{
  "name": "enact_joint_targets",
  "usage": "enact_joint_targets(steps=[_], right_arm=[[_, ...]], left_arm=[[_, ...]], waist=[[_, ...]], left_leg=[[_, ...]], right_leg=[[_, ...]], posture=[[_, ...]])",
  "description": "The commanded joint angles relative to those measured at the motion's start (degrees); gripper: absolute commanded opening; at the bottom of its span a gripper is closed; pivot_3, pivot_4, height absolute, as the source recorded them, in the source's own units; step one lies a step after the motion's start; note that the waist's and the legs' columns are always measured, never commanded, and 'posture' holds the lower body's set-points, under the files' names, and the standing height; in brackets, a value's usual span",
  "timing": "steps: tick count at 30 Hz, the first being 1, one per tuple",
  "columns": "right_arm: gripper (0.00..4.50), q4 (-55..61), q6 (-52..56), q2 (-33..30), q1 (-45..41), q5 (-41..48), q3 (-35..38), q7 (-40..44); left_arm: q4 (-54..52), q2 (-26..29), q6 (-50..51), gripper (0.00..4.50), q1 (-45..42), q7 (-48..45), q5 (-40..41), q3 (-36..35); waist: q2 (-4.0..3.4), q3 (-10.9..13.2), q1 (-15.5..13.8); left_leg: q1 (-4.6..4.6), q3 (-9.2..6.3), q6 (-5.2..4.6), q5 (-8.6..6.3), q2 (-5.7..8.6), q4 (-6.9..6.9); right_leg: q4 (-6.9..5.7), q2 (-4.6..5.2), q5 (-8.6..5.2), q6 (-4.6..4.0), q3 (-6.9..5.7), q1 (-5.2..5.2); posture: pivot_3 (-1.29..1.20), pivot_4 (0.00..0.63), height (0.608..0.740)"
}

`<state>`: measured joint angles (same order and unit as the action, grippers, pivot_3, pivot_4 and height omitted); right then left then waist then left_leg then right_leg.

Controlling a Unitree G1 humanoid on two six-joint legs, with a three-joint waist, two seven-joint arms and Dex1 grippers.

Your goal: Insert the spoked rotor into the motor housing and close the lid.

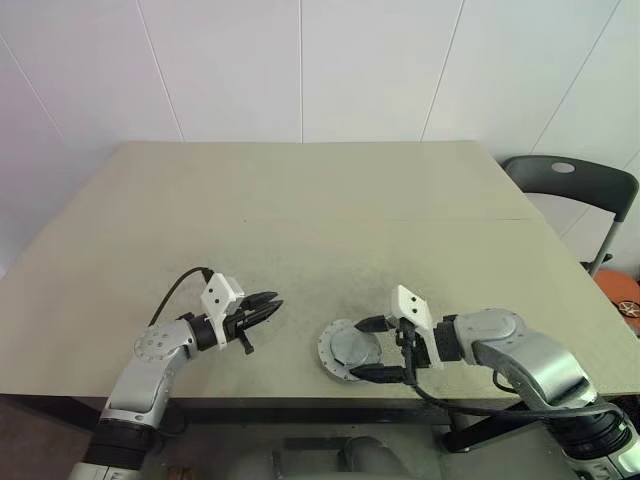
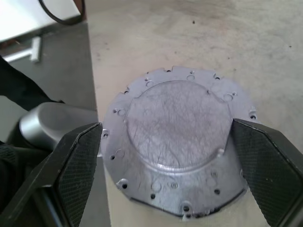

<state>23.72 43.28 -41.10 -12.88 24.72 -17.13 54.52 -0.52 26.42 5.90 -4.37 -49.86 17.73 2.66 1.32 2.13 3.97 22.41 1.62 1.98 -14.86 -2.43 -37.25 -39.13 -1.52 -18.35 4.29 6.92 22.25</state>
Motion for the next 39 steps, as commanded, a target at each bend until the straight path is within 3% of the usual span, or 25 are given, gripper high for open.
enact_joint_targets(steps=[1,7,10,13,20,23,26,39], right_arm=[[4.49,6.72,4.98,2.10,-3.50,0.49,-1.43,-3.73],[4.49,12.51,16.13,4.85,-9.72,3.94,-1.03,-8.49],[3.85,12.51,18.30,3.62,-11.48,5.22,-0.15,-8.29],[2.93,11.60,17.84,1.12,-11.48,5.85,0.10,-6.39],[2.93,8.52,11.30,-1.10,-8.27,4.67,1.21,-4.84],[3.55,8.95,10.06,-1.16,-7.05,4.54,1.09,-4.84],[4.44,9.71,9.28,-0.89,-6.48,4.40,0.09,-4.92],[4.49,1.97,1.02,2.68,-8.78,-5.16,-7.25,-6.09]], left_arm=[[-0.75,0.07,-0.70,0.92,-0.84,0.22,-0.16,-0.45],[-0.74,0.16,-0.91,0.92,-0.77,0.69,-0.34,-0.92],[-0.92,0.18,-0.97,0.92,-0.64,0.83,-0.34,-1.01],[-0.88,0.15,-1.01,0.92,-0.70,0.93,-0.43,-0.96],[-0.89,-0.05,-0.89,0.92,-0.88,1.13,-0.55,-0.51],[-1.02,-0.27,-0.74,0.92,-0.91,1.18,-0.61,-0.27],[-1.03,-0.28,-0.67,0.92,-0.98,1.01,-0.53,-0.28],[-7.88,3.61,2.88,0.92,3.24,-5.62,5.37,-1.37]], waist=[[-0.01,0.00,-0.01],[0.00,0.00,-0.05],[0.02,-0.01,-0.14],[0.03,-0.01,-0.10],[0.03,-0.01,0.01],[0.03,-0.01,-0.02],[0.03,-0.01,-0.03],[0.03,-0.01,0.00]], left_leg=[[0.00,0.00,0.00,0.00,-0.01,0.01],[0.03,-0.01,0.00,0.00,0.00,0.01],[0.03,-0.01,0.00,0.00,0.00,0.00],[0.03,0.00,0.00,0.00,0.03,0.00],[0.03,0.00,0.00,0.00,0.02,0.01],[0.03,0.00,0.00,0.00,0.02,0.01],[0.03,0.00,0.00,0.00,0.02,0.00],[0.02,0.00,0.00,0.00,0.01,-0.01]], right_leg=[[-0.01,0.00,0.00,0.00,0.00,0.01],[-0.01,0.04,0.00,0.00,0.00,0.02],[0.00,0.05,0.00,0.00,-0.01,0.01],[0.01,0.06,-0.01,-0.01,-0.01,0.01],[0.01,0.04,0.00,0.00,-0.02,0.01],[0.01,0.02,0.00,0.00,-0.02,0.01],[0.01,0.03,0.00,0.00,-0.02,0.00],[0.00,0.05,-0.01,-0.01,-0.01,0.00]], posture=[[0.00,0.000,0.740],[0.00,0.000,0.740],[0.00,0.000,0.740],[0.00,0.000,0.740],[0.00,0.000,0.740],[0.00,0.000,0.740],[0.00,0.000,0.740],[0.00,0.000,0.740]])
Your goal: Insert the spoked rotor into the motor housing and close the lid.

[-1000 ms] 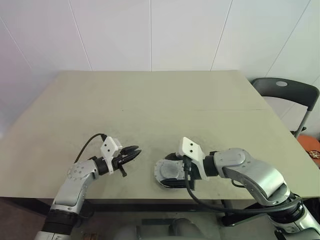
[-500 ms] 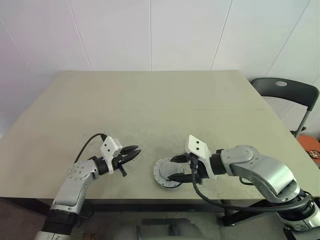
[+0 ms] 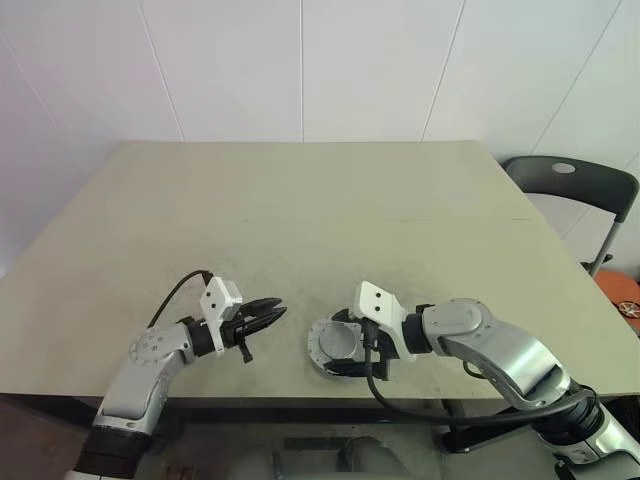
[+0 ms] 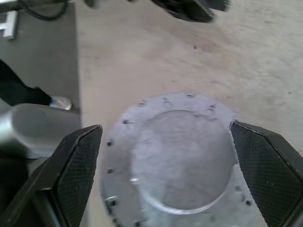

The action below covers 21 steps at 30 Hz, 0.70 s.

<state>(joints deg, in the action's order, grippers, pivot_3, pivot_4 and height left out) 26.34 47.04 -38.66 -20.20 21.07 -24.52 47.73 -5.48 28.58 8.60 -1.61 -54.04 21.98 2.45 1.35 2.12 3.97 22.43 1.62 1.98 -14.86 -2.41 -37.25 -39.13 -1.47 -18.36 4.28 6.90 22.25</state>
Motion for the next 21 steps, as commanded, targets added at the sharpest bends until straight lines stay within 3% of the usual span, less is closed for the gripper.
enact_joint_targets(steps=[1,6,13,21], right_arm=[[4.49,-1.08,-3.31,0.09,-1.52,-1.94,0.15,0.99],[4.49,2.47,-1.12,-2.91,-1.39,-0.54,2.81,3.24],[4.49,12.98,11.26,-4.10,-3.18,8.27,7.96,2.49],[4.49,13.11,15.32,-1.01,-6.29,7.31,3.81,-3.46]], left_arm=[[-3.18,1.84,0.12,0.92,0.77,-1.69,1.11,-1.10],[-5.27,4.58,0.14,0.92,3.07,-4.69,1.64,-0.67],[-3.10,7.12,-1.98,0.92,4.36,-7.92,1.37,-1.07],[1.98,5.73,-6.88,0.92,4.20,-9.35,0.08,-0.39]], waist=[[0.00,0.00,-0.01],[-0.01,0.01,-0.01],[-0.02,0.01,0.03],[-0.02,0.01,0.04]], left_leg=[[0.00,0.00,0.00,0.00,0.00,0.00],[0.01,0.00,0.00,0.00,0.00,0.01],[-0.02,0.00,0.00,0.00,-0.05,0.03],[-0.01,0.01,0.00,0.00,-0.04,0.03]], right_leg=[[0.00,0.00,0.00,0.00,0.00,0.00],[0.00,0.02,-0.01,-0.01,0.00,0.02],[-0.01,0.02,-0.09,-0.17,0.00,0.04],[0.00,0.05,-0.10,-0.18,0.00,0.04]], posture=[[0.00,0.000,0.740],[0.00,0.000,0.740],[0.00,0.000,0.740],[0.00,0.000,0.740]])
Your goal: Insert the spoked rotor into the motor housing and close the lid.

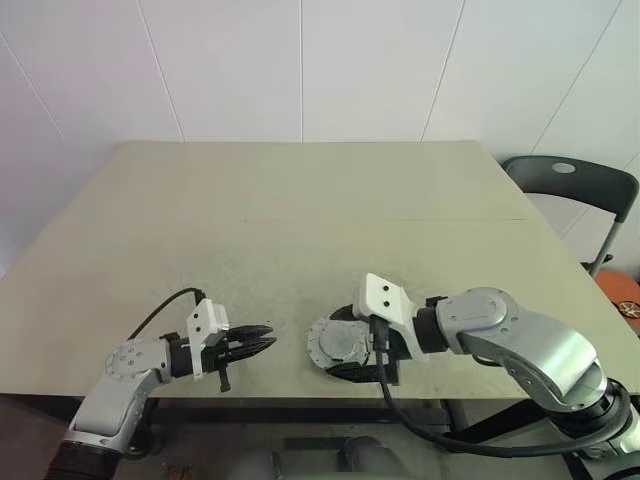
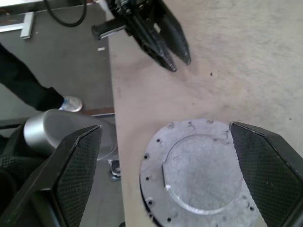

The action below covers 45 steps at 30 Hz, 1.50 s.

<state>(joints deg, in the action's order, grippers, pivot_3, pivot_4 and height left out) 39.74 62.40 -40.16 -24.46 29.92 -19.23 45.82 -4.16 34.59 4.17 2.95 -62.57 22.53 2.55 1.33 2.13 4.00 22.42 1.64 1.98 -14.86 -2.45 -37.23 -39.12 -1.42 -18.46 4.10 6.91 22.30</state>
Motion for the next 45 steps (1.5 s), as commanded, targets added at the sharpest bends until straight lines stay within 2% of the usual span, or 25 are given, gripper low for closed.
enact_joint_targets(steps=[1,8,12,17,23,27,31,38,45], right_arm=[[4.49,-1.72,-0.52,0.75,-2.79,-2.38,-2.56,-1.80],[4.49,-10.42,-3.41,3.53,-7.35,-5.79,-7.13,-1.34],[4.49,-12.74,-3.66,4.53,-8.43,-5.39,-6.93,0.09],[4.49,-13.08,-6.30,3.00,-6.19,-3.76,-3.83,3.35],[4.49,-10.45,-10.80,1.47,1.14,-3.00,-0.75,4.36],[4.49,-12.67,-19.57,2.50,7.33,-4.67,1.12,4.68],[4.49,-19.78,-29.31,3.48,10.19,-7.67,0.75,6.86],[4.49,-39.41,-45.76,9.17,6.79,-15.89,-2.63,10.05],[4.49,-45.95,-51.80,10.49,6.43,-16.47,-2.49,14.57]], left_arm=[[1.32,-0.40,-3.05,0.92,-0.40,-1.00,-0.58,-0.46],[2.67,-1.21,-4.55,0.92,-0.49,-1.13,-1.03,-0.28],[2.33,-1.37,-4.27,0.92,-0.59,-0.67,-1.08,-0.25],[1.46,-1.22,-3.42,0.92,-0.71,-0.06,-1.05,-0.26],[0.08,-1.01,-1.95,0.92,-1.03,0.73,-0.68,-0.28],[-0.74,-1.09,-0.95,0.92,-1.32,1.24,-0.59,-0.20],[-0.87,-0.97,-0.44,0.92,-1.65,1.34,-0.61,-0.28],[-1.76,-0.91,0.47,0.92,-1.96,1.84,-0.50,-0.40],[-2.00,-0.92,1.23,0.92,-2.32,2.54,-0.73,-0.57]], waist=[[0.00,0.00,0.02],[0.00,0.00,0.02],[0.00,0.00,0.01],[0.00,0.00,0.01],[0.01,0.00,0.00],[0.01,-0.01,0.04],[0.01,0.00,0.04],[0.01,-0.02,0.09],[0.15,-0.11,0.01]], left_leg=[[0.00,0.00,0.00,0.00,0.00,0.00],[0.02,0.03,0.00,0.00,0.00,0.01],[0.03,0.03,0.00,0.00,0.00,0.03],[0.03,0.02,0.00,0.00,0.00,0.02],[0.03,0.01,0.00,0.00,0.01,0.02],[0.02,0.01,0.00,0.00,0.01,0.02],[-0.02,0.02,0.00,0.00,0.01,-0.02],[-0.09,0.05,0.00,0.00,0.00,-0.06],[-0.29,0.03,0.00,0.00,0.00,-0.06]], right_leg=[[0.00,0.00,0.00,0.00,0.00,0.00],[0.00,0.01,0.00,0.00,0.01,0.03],[0.00,0.00,0.06,0.11,0.01,0.04],[0.00,0.00,0.08,0.15,0.00,0.04],[0.01,0.00,0.08,0.15,-0.01,0.02],[0.00,-0.02,0.09,0.16,-0.01,0.00],[0.00,-0.04,0.08,0.15,0.00,-0.04],[-0.04,-0.10,0.09,0.15,0.01,-0.09],[-0.04,-0.05,0.08,0.14,0.01,-0.33]], posture=[[0.00,0.000,0.740],[0.00,0.000,0.740],[0.00,0.000,0.740],[0.00,0.000,0.740],[0.00,0.000,0.740],[0.00,0.000,0.740],[0.00,0.000,0.740],[0.00,0.000,0.740],[0.00,0.000,0.740]])
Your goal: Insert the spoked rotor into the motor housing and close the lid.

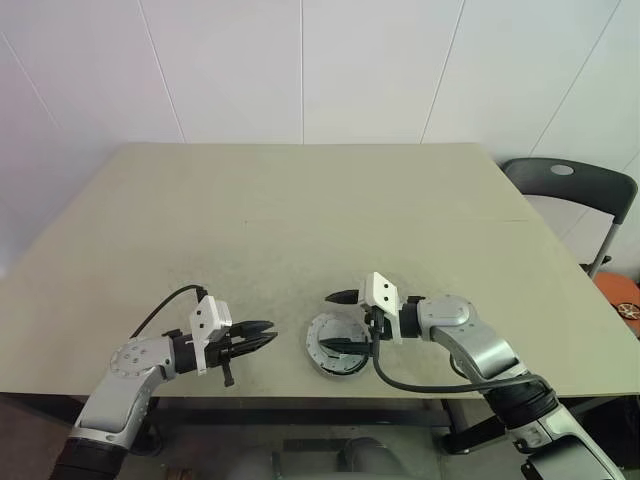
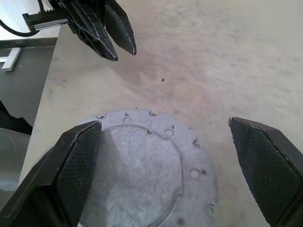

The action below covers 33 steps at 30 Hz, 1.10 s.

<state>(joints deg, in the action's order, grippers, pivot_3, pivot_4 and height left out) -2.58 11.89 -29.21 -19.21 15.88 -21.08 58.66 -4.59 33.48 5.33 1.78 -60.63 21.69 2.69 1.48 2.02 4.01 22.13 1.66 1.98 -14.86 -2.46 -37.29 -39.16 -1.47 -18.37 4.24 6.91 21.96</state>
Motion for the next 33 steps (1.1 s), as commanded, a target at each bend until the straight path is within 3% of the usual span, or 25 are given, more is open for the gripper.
enact_joint_targets(steps=[1,5,12,33], right_arm=[[4.49,-4.24,-2.32,-0.96,1.74,-2.51,-0.50,2.66],[4.49,-4.73,-5.11,-3.07,4.37,-1.92,0.63,6.44],[4.49,-0.99,-5.76,-5.09,8.79,-2.05,1.54,8.59],[4.49,21.63,20.17,-2.92,4.28,-1.75,-0.35,-1.20]], left_arm=[[-1.64,0.18,0.25,0.92,-1.26,0.72,0.07,-0.71],[-2.01,0.11,0.84,0.92,-1.64,1.34,-0.02,-0.47],[-2.66,0.11,1.68,0.92,-1.94,2.23,-0.08,-0.36],[-4.18,-0.01,3.75,0.92,-3.11,4.00,-0.32,0.20]], waist=[[0.01,0.00,-0.02],[0.03,-0.01,-0.06],[0.16,-0.11,-0.02],[0.12,-0.03,0.04]], left_leg=[[-0.08,0.00,0.00,0.00,0.00,0.01],[-0.75,0.00,0.01,-0.01,0.02,0.13],[-0.83,0.00,0.02,-0.02,0.01,0.13],[-0.61,0.03,0.03,-0.02,0.00,0.31]], right_leg=[[0.01,0.01,-0.04,-0.07,0.00,-0.09],[0.19,0.07,-0.12,-0.18,0.01,-0.68],[0.20,0.17,-0.18,-0.23,0.12,-0.67],[0.20,0.16,-0.21,-0.31,0.15,-0.49]], posture=[[0.00,0.000,0.740],[0.00,0.000,0.740],[0.00,0.000,0.740],[0.00,0.000,0.740]])
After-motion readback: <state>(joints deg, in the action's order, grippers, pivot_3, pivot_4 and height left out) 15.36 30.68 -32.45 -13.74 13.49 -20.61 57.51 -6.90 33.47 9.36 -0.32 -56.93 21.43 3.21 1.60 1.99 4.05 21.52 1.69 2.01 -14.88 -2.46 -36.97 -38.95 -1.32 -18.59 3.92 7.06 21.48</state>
